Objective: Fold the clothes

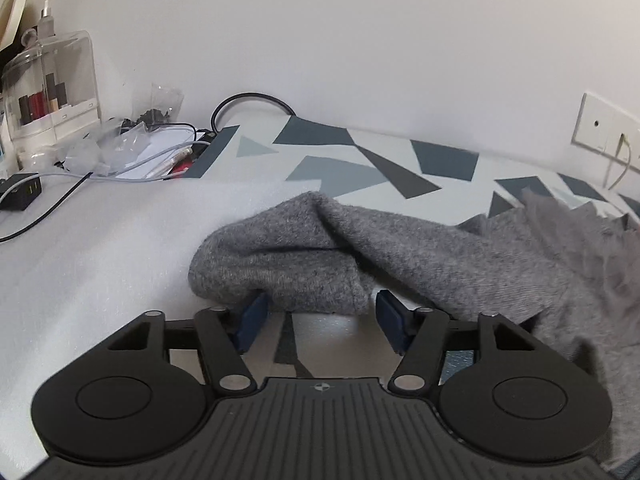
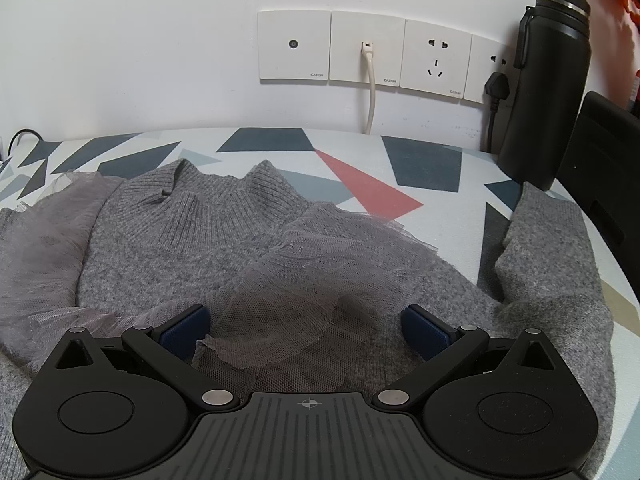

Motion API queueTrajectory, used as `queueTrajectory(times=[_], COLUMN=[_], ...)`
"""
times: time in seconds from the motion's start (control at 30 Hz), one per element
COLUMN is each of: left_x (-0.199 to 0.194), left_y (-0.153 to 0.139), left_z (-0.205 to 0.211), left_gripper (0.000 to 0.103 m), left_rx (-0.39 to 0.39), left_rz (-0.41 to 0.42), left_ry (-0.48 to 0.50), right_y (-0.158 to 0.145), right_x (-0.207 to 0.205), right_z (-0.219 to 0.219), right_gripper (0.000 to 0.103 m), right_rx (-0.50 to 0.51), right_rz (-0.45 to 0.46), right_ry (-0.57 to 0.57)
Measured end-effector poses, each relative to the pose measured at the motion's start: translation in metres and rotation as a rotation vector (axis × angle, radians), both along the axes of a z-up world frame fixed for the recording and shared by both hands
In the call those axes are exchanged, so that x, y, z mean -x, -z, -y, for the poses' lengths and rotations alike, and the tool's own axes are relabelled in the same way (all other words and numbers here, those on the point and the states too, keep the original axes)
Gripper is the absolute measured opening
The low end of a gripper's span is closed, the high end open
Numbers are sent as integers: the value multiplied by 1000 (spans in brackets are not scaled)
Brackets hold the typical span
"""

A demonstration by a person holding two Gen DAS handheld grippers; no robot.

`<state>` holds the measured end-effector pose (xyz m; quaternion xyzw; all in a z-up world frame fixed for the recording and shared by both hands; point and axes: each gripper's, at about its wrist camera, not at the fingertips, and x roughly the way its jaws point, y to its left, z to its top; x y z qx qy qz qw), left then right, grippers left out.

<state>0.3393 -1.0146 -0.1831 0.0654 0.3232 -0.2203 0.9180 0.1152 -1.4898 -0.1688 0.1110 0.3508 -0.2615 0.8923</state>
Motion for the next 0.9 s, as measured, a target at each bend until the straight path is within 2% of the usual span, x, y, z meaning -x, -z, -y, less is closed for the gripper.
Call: queueTrajectory(times=[0.1, 0.13, 0.17, 0.2, 0.23, 0.3, 0.37, 0.5, 0.63, 0.7, 0.73, 0.8, 0.87, 0.9], left_x=[-5, -6, -7, -8, -9, -9, -2, 13, 13, 10, 10, 10, 14, 16], left_y=[2, 1, -2, -5, -8, -22, -42, -71, -78, -74, -70, -61, -52, -47], left_z=[3, 3, 1, -1, -4, -16, -30, -54, -78, -90, -93, -99, -101, -100], left_gripper=[61, 52, 36, 26, 10, 10, 10, 10, 11, 11, 16, 30, 61, 64], left_rx=[-10, -8, 3, 20, 38, 98, 123, 64, 51, 69, 74, 81, 90, 99], left_rz=[9, 11, 15, 17, 19, 42, 116, 284, 286, 240, 215, 165, 114, 94], left_ry=[-10, -15, -18, -20, -22, -55, -86, -131, -191, -211, -214, -218, -218, -214], right_y=[0, 0, 0, 0, 0, 0, 0, 0, 0, 0, 0, 0, 0, 0], right_x=[0, 0, 0, 0, 0, 0, 0, 0, 0, 0, 0, 0, 0, 0], right_z=[0, 0, 0, 0, 0, 0, 0, 1, 1, 1, 1, 1, 1, 1], right_gripper=[102, 102, 102, 102, 102, 102, 102, 102, 102, 102, 102, 102, 102, 102], right_rx=[0, 0, 0, 0, -1, -1, -1, -1, -1, -1, -1, -1, -1, 0], right_rz=[0, 0, 1, 1, 1, 1, 1, 1, 1, 1, 1, 1, 1, 1], right_ry=[0, 0, 0, 0, 0, 0, 0, -1, -2, -2, -2, -2, -2, -2])
